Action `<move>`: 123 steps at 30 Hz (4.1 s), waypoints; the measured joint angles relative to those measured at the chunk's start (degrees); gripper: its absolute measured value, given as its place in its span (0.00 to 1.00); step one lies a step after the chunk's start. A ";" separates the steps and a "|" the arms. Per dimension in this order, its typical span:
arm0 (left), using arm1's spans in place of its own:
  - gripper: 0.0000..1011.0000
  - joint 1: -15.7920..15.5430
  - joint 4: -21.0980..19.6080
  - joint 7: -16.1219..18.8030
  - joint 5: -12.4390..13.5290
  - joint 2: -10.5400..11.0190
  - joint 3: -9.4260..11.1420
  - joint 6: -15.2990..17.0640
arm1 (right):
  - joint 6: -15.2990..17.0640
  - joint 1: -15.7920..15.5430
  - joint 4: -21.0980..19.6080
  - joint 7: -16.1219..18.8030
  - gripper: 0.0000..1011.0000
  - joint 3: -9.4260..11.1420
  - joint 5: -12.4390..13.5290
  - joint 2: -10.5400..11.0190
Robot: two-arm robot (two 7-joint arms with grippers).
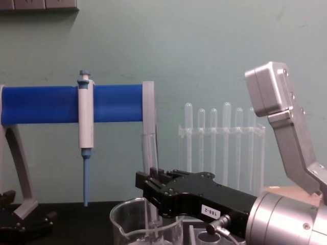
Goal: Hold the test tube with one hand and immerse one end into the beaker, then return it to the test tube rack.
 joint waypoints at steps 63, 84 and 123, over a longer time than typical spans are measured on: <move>0.99 0.00 0.00 0.00 0.00 0.00 0.00 0.00 | 0.00 0.00 0.00 -0.04 0.24 0.00 0.01 0.00; 0.99 0.00 0.00 0.00 0.00 0.00 0.00 0.00 | -0.01 0.00 0.00 -0.04 0.24 0.00 0.01 0.00; 0.99 0.00 0.00 0.00 0.00 0.00 0.00 0.00 | 0.00 0.00 0.00 -0.04 0.24 0.00 0.01 0.00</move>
